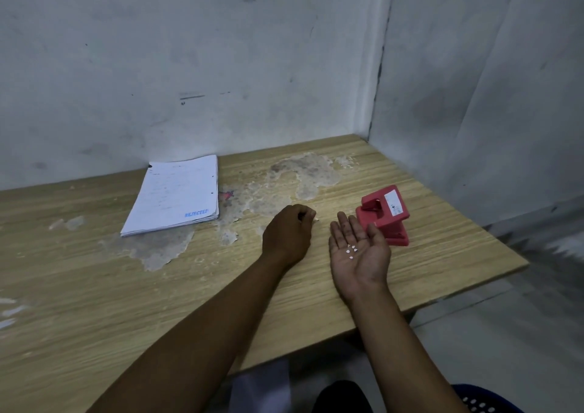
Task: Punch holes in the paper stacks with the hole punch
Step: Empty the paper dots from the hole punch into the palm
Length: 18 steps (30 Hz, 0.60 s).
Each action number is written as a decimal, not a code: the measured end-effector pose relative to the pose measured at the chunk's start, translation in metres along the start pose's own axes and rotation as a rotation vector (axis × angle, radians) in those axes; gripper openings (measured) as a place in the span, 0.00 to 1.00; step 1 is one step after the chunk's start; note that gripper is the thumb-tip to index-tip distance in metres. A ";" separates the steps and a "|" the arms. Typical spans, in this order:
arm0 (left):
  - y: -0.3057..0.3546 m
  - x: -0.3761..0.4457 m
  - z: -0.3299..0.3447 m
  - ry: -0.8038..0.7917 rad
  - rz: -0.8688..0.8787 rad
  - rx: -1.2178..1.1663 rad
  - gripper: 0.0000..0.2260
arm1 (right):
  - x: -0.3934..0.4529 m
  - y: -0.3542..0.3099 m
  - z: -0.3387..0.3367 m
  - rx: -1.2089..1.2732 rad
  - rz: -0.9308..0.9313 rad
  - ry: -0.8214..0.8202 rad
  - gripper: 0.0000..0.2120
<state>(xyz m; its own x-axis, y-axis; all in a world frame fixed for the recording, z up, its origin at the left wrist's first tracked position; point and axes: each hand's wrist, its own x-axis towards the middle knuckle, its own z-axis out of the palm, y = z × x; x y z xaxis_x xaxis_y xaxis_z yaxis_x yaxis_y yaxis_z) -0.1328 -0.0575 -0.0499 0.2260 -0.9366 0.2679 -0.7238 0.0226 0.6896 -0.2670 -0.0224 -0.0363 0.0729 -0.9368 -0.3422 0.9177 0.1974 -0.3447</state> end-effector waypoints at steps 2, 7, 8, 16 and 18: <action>0.003 -0.002 -0.004 0.004 -0.013 -0.135 0.09 | 0.000 0.000 0.000 -0.003 0.000 -0.006 0.26; 0.015 -0.023 -0.006 -0.112 0.232 -0.271 0.04 | -0.004 -0.001 0.001 0.014 0.009 -0.032 0.26; 0.016 -0.027 -0.005 -0.163 0.307 -0.223 0.04 | -0.005 -0.002 0.002 0.026 0.007 -0.036 0.26; 0.014 -0.030 -0.005 -0.224 0.450 -0.145 0.08 | -0.004 -0.002 0.000 0.060 0.019 -0.050 0.27; 0.015 -0.029 -0.008 -0.108 0.351 -0.297 0.09 | -0.004 -0.002 0.000 0.058 0.020 -0.047 0.27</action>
<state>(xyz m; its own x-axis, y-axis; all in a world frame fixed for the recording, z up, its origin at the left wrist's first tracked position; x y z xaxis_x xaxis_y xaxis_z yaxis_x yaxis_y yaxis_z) -0.1446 -0.0277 -0.0423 -0.0799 -0.8852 0.4584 -0.5230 0.4287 0.7367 -0.2695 -0.0188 -0.0341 0.1089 -0.9457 -0.3064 0.9368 0.2007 -0.2866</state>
